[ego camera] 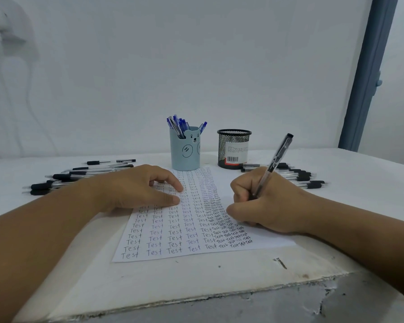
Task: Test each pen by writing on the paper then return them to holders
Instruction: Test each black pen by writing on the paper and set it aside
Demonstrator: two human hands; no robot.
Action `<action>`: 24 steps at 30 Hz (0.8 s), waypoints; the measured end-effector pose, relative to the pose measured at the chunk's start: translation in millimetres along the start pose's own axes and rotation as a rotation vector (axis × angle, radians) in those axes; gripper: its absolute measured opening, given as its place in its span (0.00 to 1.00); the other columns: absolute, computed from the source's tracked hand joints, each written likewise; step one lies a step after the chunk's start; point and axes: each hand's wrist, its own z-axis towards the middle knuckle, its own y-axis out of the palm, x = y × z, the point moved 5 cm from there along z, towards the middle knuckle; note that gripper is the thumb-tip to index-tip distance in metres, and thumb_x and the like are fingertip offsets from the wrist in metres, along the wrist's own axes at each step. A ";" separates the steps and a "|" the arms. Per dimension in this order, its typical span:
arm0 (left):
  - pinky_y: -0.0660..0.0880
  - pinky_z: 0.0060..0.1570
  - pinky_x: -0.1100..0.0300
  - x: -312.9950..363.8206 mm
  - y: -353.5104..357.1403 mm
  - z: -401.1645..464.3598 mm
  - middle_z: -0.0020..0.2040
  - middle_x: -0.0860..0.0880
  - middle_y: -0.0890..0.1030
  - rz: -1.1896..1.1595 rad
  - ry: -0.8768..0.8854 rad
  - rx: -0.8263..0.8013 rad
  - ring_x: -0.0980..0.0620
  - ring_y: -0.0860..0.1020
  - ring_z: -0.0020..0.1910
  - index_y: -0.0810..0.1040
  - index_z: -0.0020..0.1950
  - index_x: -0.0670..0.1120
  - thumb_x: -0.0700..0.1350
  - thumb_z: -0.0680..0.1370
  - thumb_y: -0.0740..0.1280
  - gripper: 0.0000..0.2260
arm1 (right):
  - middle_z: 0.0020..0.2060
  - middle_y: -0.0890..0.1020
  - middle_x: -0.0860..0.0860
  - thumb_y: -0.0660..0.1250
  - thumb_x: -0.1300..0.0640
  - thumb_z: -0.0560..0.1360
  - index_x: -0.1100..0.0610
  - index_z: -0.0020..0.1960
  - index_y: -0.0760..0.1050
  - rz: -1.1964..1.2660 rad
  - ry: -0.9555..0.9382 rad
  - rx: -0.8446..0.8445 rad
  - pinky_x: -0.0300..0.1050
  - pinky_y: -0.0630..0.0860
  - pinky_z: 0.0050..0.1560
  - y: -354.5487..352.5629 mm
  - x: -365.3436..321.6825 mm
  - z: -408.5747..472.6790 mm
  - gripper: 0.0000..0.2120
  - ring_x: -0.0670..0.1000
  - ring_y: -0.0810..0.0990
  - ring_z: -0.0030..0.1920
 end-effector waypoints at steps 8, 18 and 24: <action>0.65 0.66 0.59 0.6 -0.2 -0.5 0.65 0.61 0.73 0.006 -0.006 0.001 0.68 0.69 0.59 0.83 0.53 0.64 0.56 0.72 0.76 0.10 | 0.24 0.72 0.50 0.71 0.67 0.70 0.53 0.26 0.65 0.011 -0.032 0.037 0.43 0.65 0.33 -1.0 2.5 0.8 0.21 0.50 0.68 0.27; 0.64 0.67 0.58 -0.1 -0.7 -0.2 0.65 0.61 0.73 0.009 -0.011 -0.002 0.66 0.70 0.60 0.82 0.52 0.66 0.56 0.72 0.76 0.11 | 0.24 0.73 0.52 0.71 0.63 0.68 0.53 0.25 0.65 0.027 -0.028 0.025 0.46 0.67 0.33 -1.3 5.6 2.6 0.19 0.51 0.70 0.28; 0.65 0.69 0.58 -1.6 -1.0 0.4 0.65 0.60 0.73 0.015 -0.010 0.003 0.63 0.70 0.63 0.82 0.53 0.66 0.57 0.72 0.76 0.11 | 0.24 0.70 0.51 0.69 0.60 0.65 0.53 0.26 0.63 0.018 -0.048 0.012 0.47 0.64 0.33 1.9 6.7 4.0 0.16 0.51 0.66 0.28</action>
